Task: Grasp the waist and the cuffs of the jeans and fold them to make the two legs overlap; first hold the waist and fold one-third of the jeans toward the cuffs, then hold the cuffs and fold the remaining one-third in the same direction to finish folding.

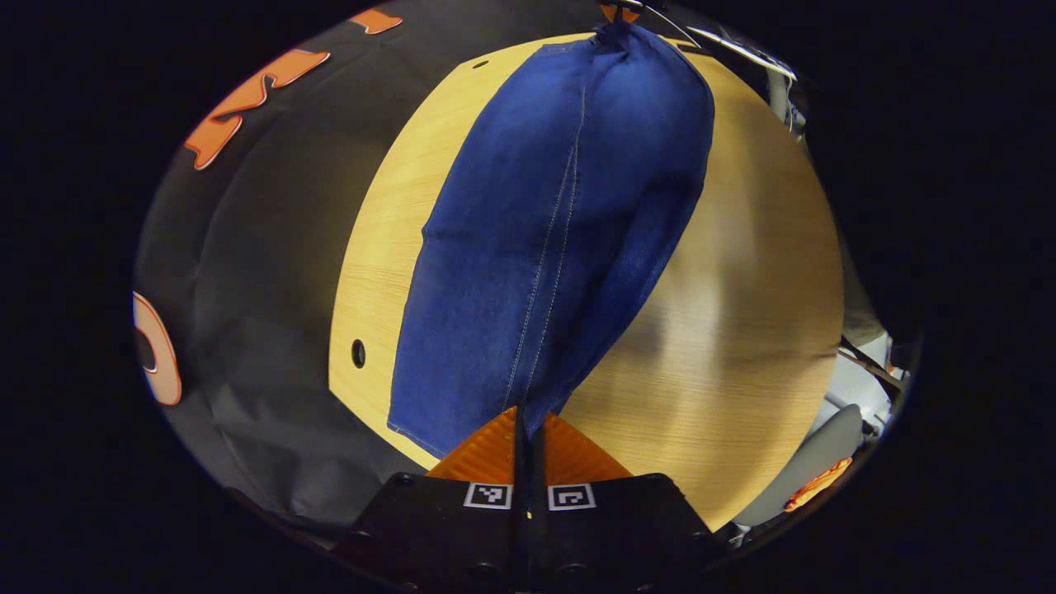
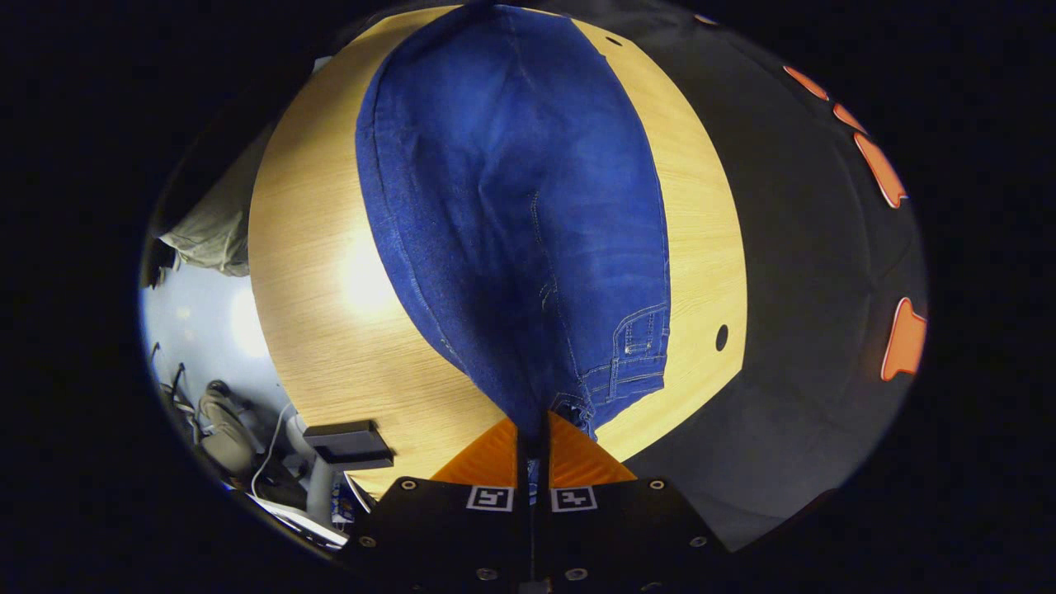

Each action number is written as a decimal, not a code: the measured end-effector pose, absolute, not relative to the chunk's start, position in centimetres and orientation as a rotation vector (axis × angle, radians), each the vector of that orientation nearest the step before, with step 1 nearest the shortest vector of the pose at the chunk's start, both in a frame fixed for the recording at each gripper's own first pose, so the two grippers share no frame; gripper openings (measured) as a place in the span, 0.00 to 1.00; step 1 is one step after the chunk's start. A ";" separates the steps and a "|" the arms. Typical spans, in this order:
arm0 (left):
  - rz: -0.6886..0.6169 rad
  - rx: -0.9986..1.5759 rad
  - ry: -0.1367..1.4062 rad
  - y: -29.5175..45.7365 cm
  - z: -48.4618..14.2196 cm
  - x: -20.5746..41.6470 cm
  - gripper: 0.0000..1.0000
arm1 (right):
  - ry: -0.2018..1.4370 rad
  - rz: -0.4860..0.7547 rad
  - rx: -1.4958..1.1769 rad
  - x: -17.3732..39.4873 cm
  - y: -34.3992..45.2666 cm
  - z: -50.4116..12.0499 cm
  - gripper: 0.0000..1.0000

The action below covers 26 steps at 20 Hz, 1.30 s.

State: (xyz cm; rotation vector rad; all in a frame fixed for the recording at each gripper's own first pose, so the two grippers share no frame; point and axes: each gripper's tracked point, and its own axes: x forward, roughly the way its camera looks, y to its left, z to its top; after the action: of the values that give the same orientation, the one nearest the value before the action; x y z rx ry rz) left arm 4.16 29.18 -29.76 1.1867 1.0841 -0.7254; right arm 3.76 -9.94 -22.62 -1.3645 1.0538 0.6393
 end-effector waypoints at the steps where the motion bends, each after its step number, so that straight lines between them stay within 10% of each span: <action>1: -0.746 1.175 1.110 29.2 -29.6 4.9 0.02 | 1.080 0.648 -1.339 4.4 -9.9 -22.4 0.02; 7: -0.882 1.173 1.262 30.4 -28.7 7.6 0.02 | 1.168 0.649 -1.200 9.1 -10.0 -20.3 0.02; 15: -0.752 1.386 1.200 33.5 -30.9 20.9 0.02 | 1.208 0.480 -0.977 20.5 -9.7 -21.6 0.03; 18: -0.704 1.423 1.160 33.8 -31.5 23.2 0.02 | 1.181 0.398 -0.973 23.0 -10.4 -22.0 0.37; 21: -0.602 1.471 1.095 35.7 -30.6 25.0 0.61 | 1.145 0.337 -1.000 23.7 -10.5 -21.4 0.99; 23: -0.507 1.484 1.045 36.7 -28.7 25.7 1.00 | 1.120 0.299 -1.021 23.3 -11.0 -20.4 0.99; 26: -0.405 1.365 1.003 38.4 -28.4 24.7 0.99 | 1.082 0.236 -0.985 22.3 -11.1 -18.6 0.99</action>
State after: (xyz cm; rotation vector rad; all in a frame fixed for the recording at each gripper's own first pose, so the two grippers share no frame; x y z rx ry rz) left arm 24.73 38.36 -28.37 1.3648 1.0030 -0.4046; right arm 22.29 -11.12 -18.55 -0.9847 1.0824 0.2361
